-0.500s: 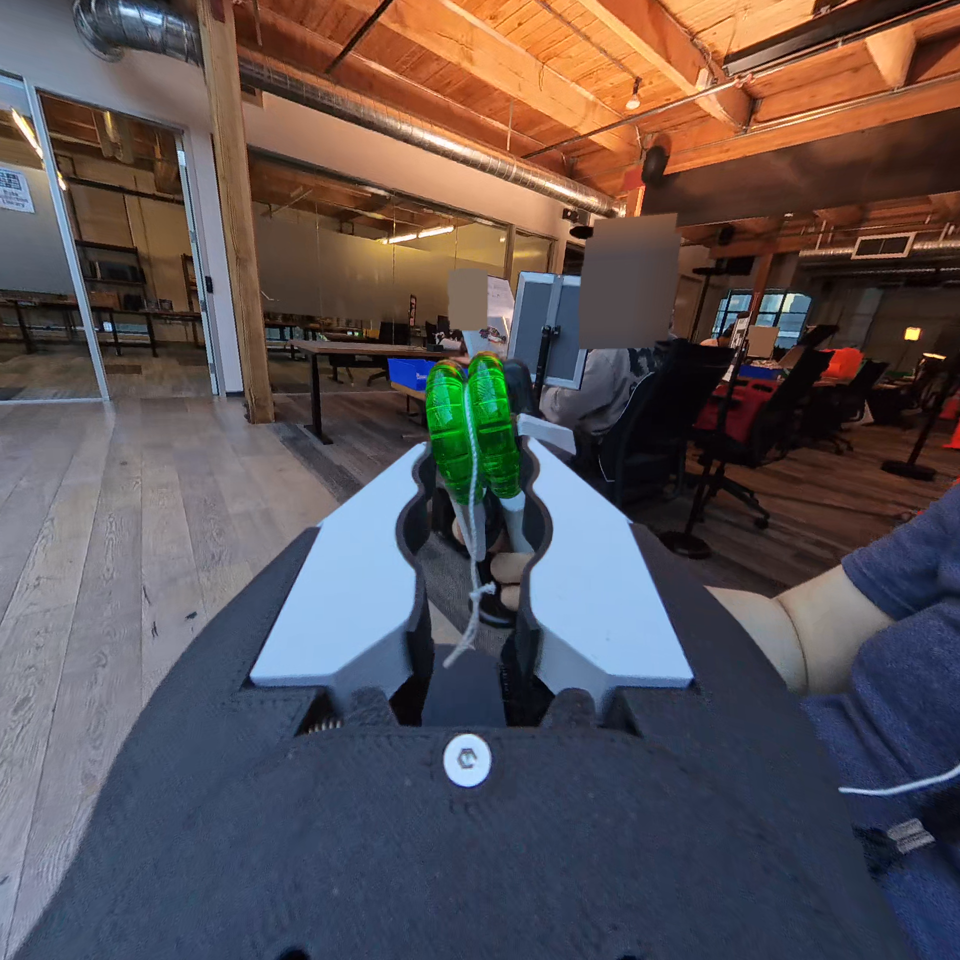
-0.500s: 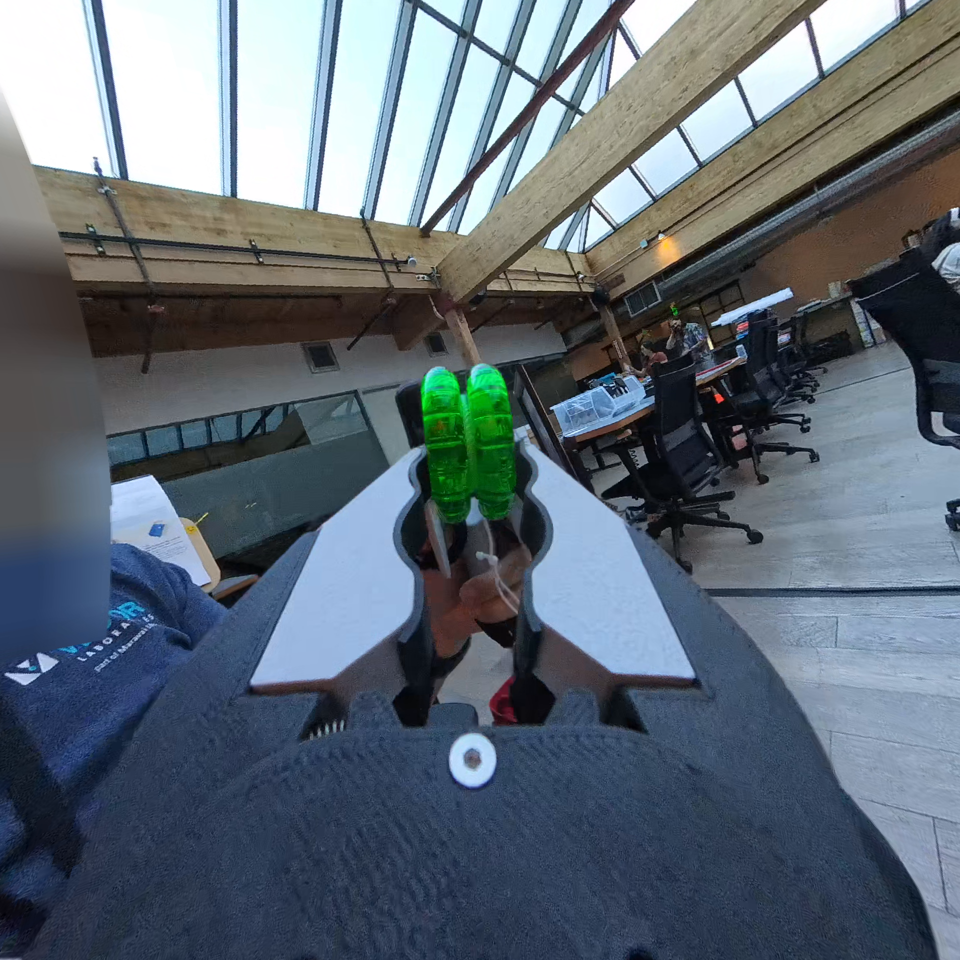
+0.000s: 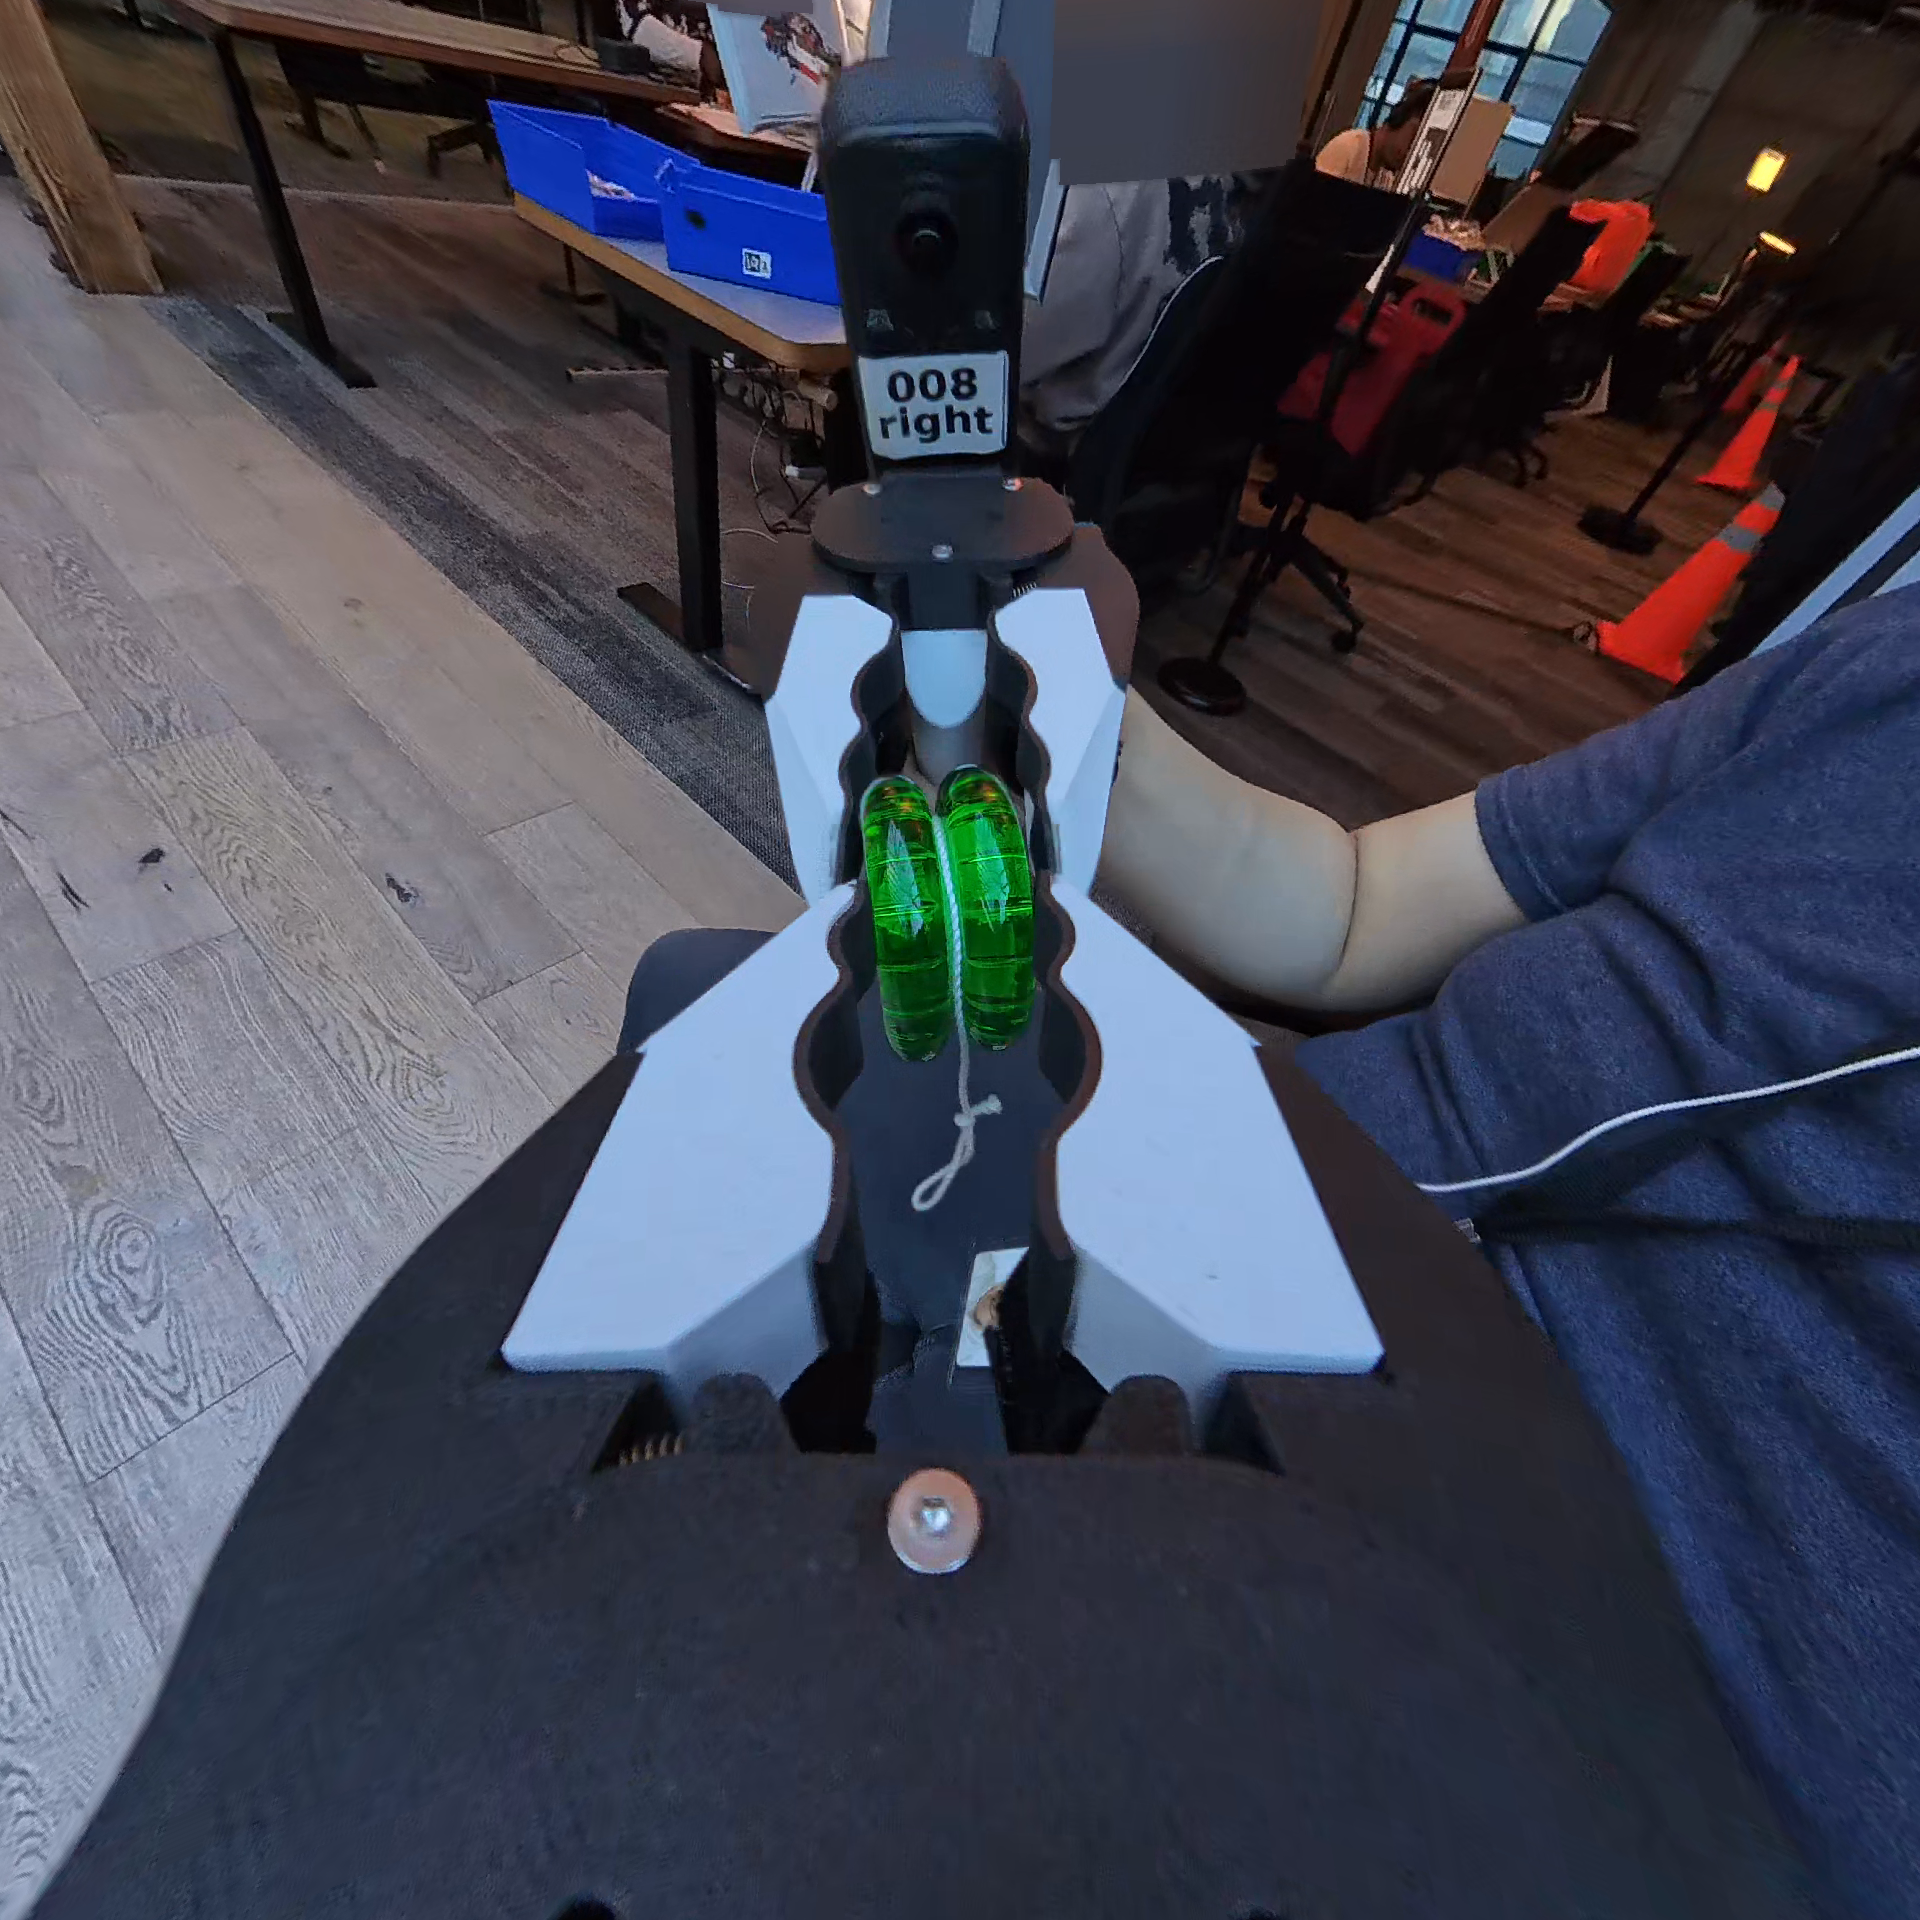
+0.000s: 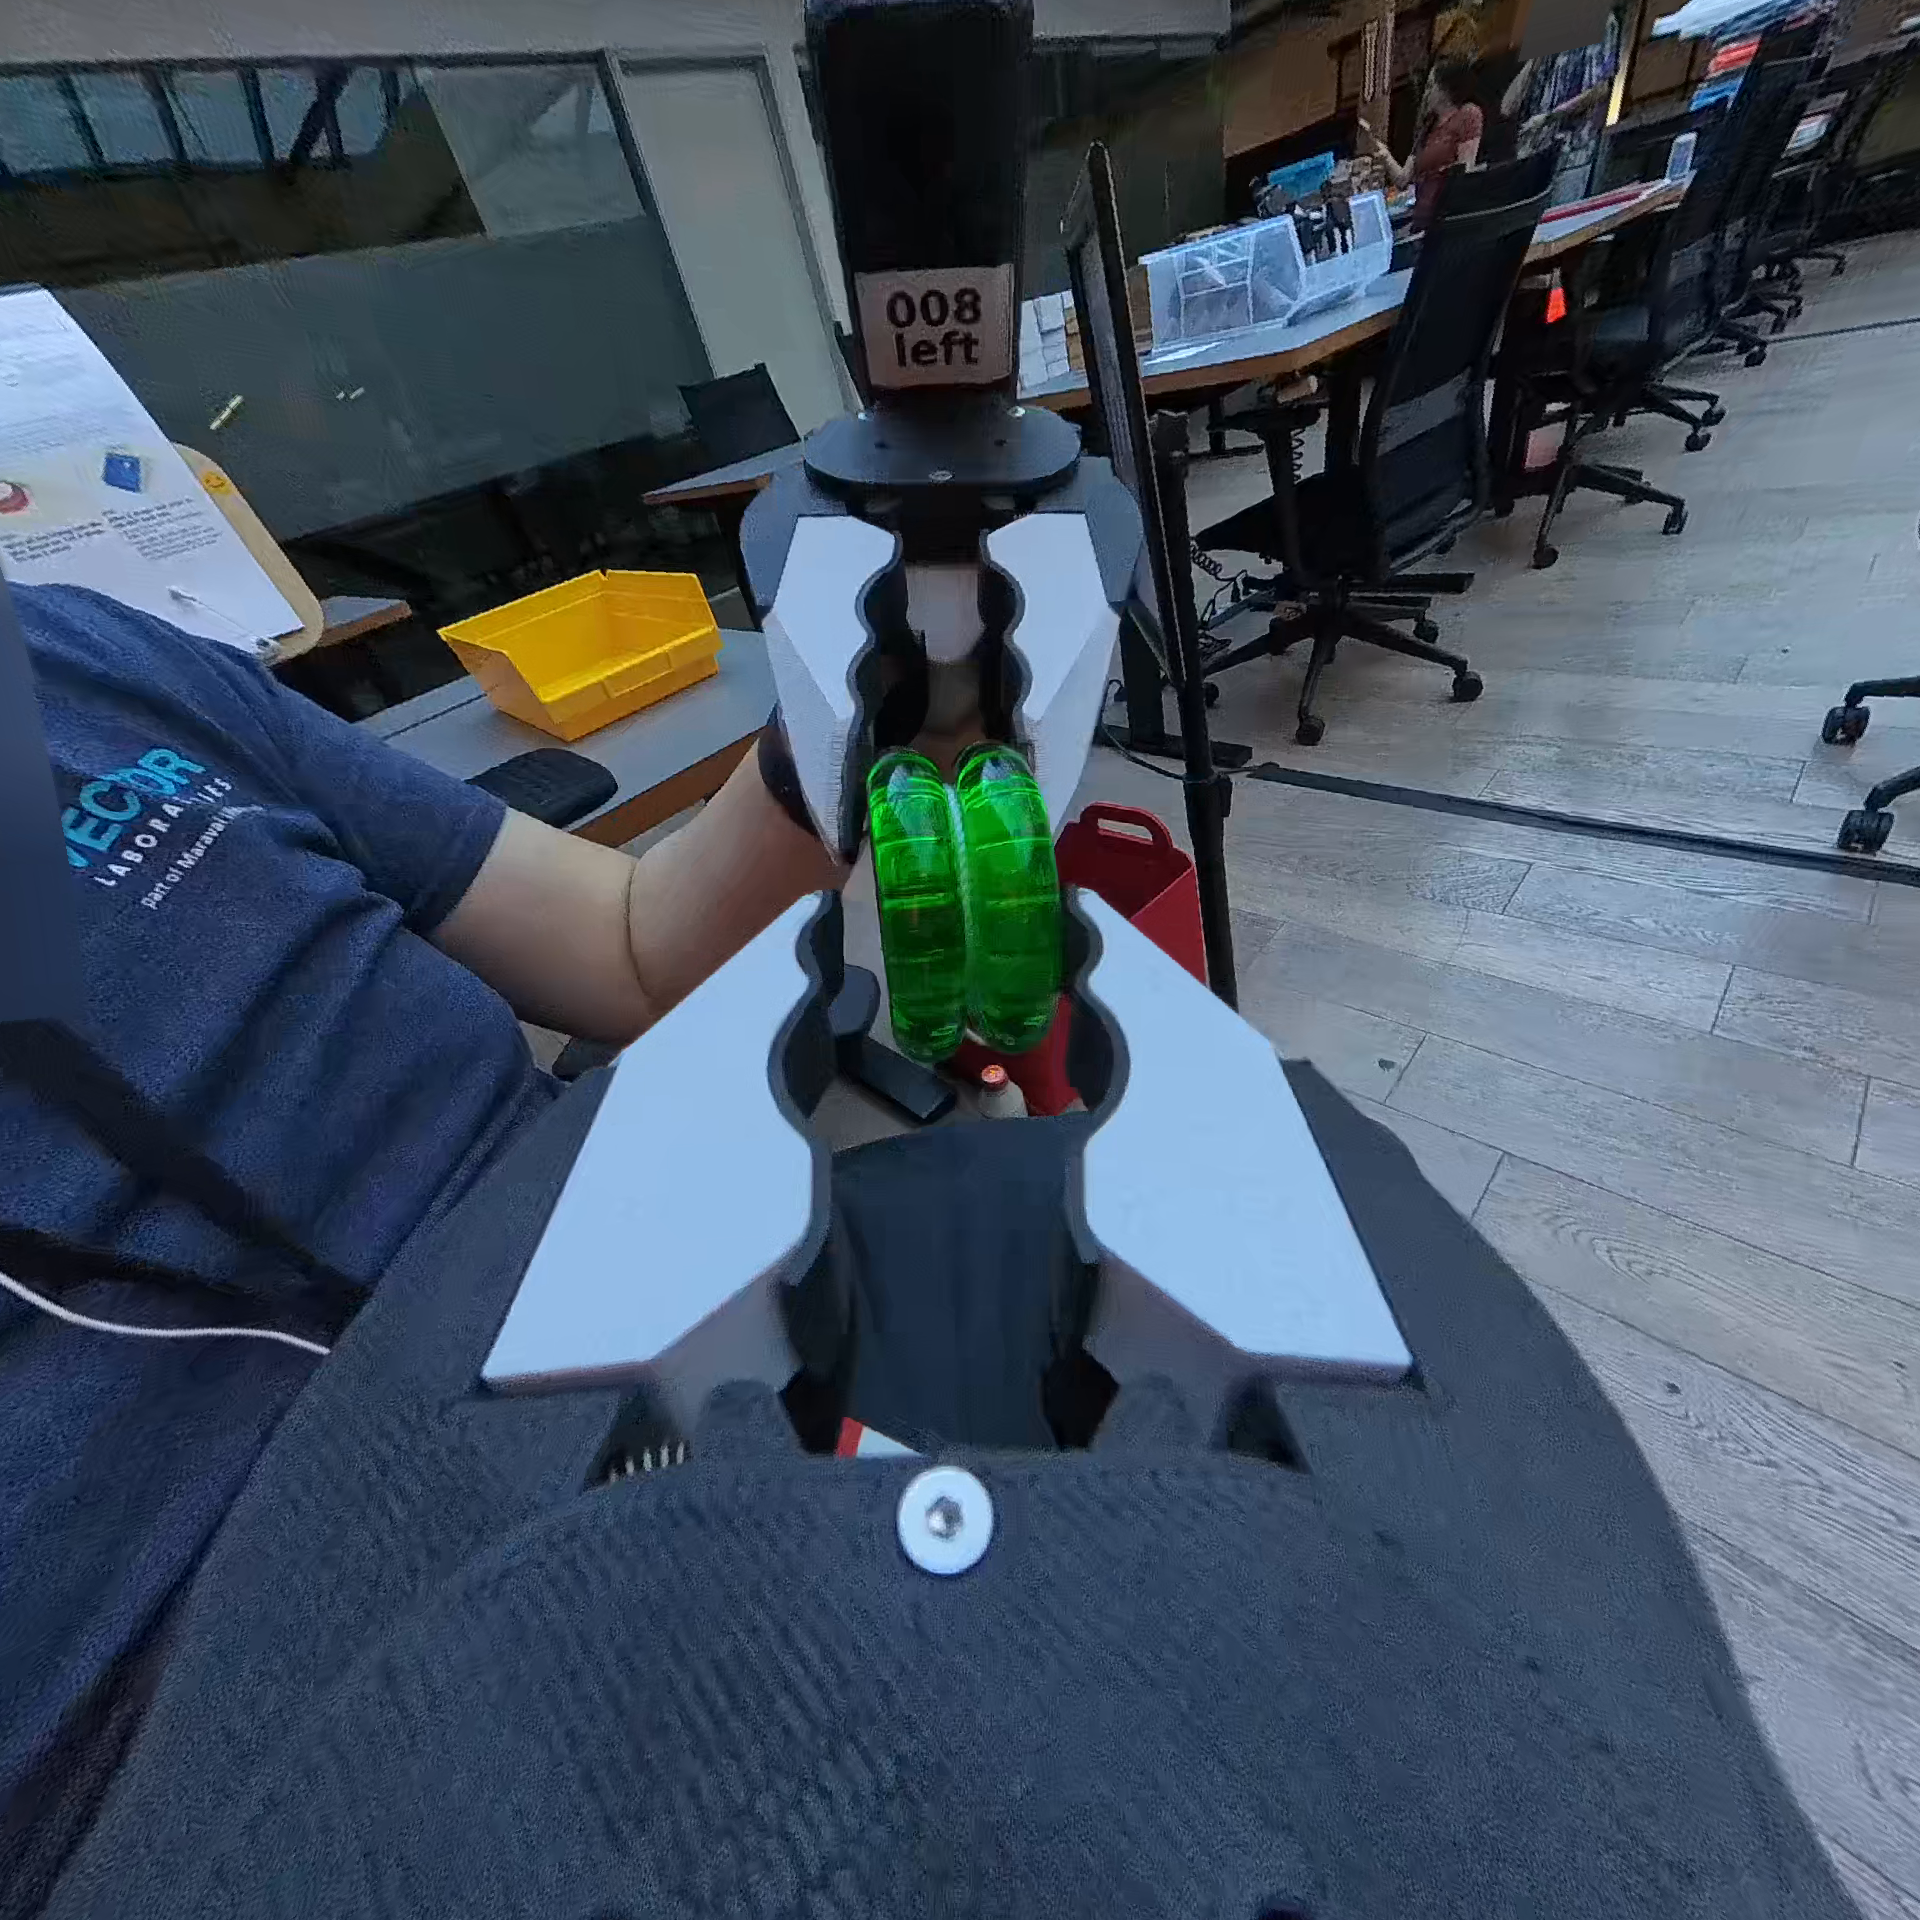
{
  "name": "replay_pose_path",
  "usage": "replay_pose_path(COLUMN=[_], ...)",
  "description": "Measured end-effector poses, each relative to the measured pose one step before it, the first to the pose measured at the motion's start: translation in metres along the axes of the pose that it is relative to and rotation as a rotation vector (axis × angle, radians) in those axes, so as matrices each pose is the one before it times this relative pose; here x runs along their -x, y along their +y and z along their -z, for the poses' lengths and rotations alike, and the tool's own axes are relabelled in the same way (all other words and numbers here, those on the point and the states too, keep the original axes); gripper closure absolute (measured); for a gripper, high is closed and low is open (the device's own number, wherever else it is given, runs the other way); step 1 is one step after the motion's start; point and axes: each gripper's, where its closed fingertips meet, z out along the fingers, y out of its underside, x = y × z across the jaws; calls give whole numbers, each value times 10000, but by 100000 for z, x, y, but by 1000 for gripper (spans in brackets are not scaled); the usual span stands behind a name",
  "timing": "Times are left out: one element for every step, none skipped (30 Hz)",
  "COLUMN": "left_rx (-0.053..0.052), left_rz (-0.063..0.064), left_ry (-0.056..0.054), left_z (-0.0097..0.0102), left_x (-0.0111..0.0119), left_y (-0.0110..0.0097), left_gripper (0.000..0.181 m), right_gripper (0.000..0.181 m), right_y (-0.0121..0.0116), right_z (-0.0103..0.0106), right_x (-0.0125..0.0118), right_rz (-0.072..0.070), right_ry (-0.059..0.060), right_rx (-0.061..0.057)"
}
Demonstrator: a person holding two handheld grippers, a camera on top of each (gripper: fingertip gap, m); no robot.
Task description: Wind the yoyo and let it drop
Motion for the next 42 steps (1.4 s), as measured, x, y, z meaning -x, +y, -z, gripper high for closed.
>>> replay_pose_path(left_rx=[-10, 22, -102, -206, -284, -393, -578, -679, -642, -528, -352, -158, -5, 78, 77, -2, -64, -65, -25, -13, -73, -192, -280, -313, -269, -179, -100, -33, -13, 0, 11, -17, -36, -22, -19, -23, -34, -57, -66, -55, -48, -28], left_rz=[116, 69, 80, 155, 128, 36, -1, -57, -143, -213, -211, -164, -138, -191, -264, -294, -284, -269, -276, -287, -291, -267, -170, -38, 77, 132, 102, 23, -56, -111, -132, -132, -109, -58, 23, 103, 127, 78, 16, -20, -28, -2], left_ry=[78, 199, 212, 214, 93, -121, -332, -456, -460, -325, -143, -66, -100, -170, -226, -226, -172, -112, -89, -97, -112, -104, -48, 36, 98, 86, 115, 151, 70, 6, 5, -23, -26, 29, 92, 144, 137, 73, 2, -23, -9, 19], left_z=[-41, -38, 19, 51, 129, 290, 556, 797, 864, 769, 574, 375, 181, 56, -34, -125, -174, -230, -267, -251, -213, -152, -131, -117, -125, -126, -146, -149, -144, -131, -103, -65, -30, -19, -18, -11, -6, -2, 18, 5, 7, -41], left_x=[59, -108, -149, -141, 5, 271, 501, 637, 575, 270, -106, -261, -221, -140, -78, -100, -182, -240, -230, -166, -103, -88, -108, -147, -168, -96, -135, -225, -133, -55, -62, -29, -4, -67, -112, -151, -124, -55, 33, 39, 11, -28], left_y=[103, 177, 1, -163, -292, -448, -582, -542, -309, -15, 259, 453, 524, 493, 312, 42, -153, -248, -234, -253, -347, -506, -610, -634, -559, -427, -273, -163, -96, -62, -43, -88, -112, -79, -64, -50, -67, -79, -103, -78, -69, -34], left_gripper=[152, 153, 153, 153, 152, 152, 150, 138, 133, 132, 132, 132, 131, 131, 131, 133, 135, 137, 138, 139, 141, 145, 149, 151, 153, 153, 152, 152, 153, 153, 155, 157, 158, 160, 162, 164, 165, 166, 168, 170, 172, 174], right_gripper=[150, 151, 153, 153, 154, 154, 154, 155, 154, 155, 154, 155, 155, 155, 155, 155, 155, 155, 155, 155, 155, 155, 154, 155, 155, 155, 155, 155, 154, 155, 155, 155, 155, 154, 155, 155, 155, 155, 155, 155, 155, 155], right_y=[383, 204, -41, -250, -331, -225, -270, -499, -814, -904, -778, -695, -550, -420, -394, -454, -488, -487, -533, -445, -388, -342, -253, -214, -215, -190, -143, -123, -123, -69, -34, -8, 55, 32, -11, -33, -45, -25, -2, 32, 72, 112], right_z=[-99, -85, -38, 8, 38, 97, 215, 317, 377, 375, 338, 249, 137, 24, -58, -97, -131, -142, -131, -139, -146, -143, -137, -138, -120, -94, -93, -80, -72, -79, -88, -82, -86, -71, -68, -49, -43, -46, -25, -26, -38, -40], right_x=[-385, 135, 212, 262, -7, -249, -402, -436, -305, -19, 198, 187, 134, 145, 81, 139, 310, 354, 385, 507, 543, 443, 408, 394, 372, 265, 257, 320, 255, 152, 97, 37, 8, 30, 84, 48, 23, 53, 33, -8, 7, 51], right_rz=[45, 33, -76, -69, -110, -139, -217, -310, -418, -426, -261, -111, 26, 120, 108, 152, 135, 41, 48, 85, 92, 79, 102, 129, 130, 71, 35, 23, -27, -44, 3, 24, 3, 7, 5, -41, -41, -10, 1, 4, -2, -8], right_ry=[206, -105, -155, -185, -30, 100, 176, 200, 125, -37, -130, -58, 17, 52, 99, 86, -20, -50, -35, -89, -90, -21, -1, -9, -11, 29, -12, -83, -80, -51, -30, -2, -1, -27, -66, -49, -33, -50, -31, -2, -6, -36], right_rx=[143, 26, -110, -253, -303, -238, -261, -404, -577, -572, -409, -267, -84, 58, 106, 64, 49, 45, 16, 61, 75, 90, 113, 101, 62, 41, 30, 5, -23, -1, 5, 10, 39, 21, -7, -24, -17, -3, 5, 20, 37, 49])
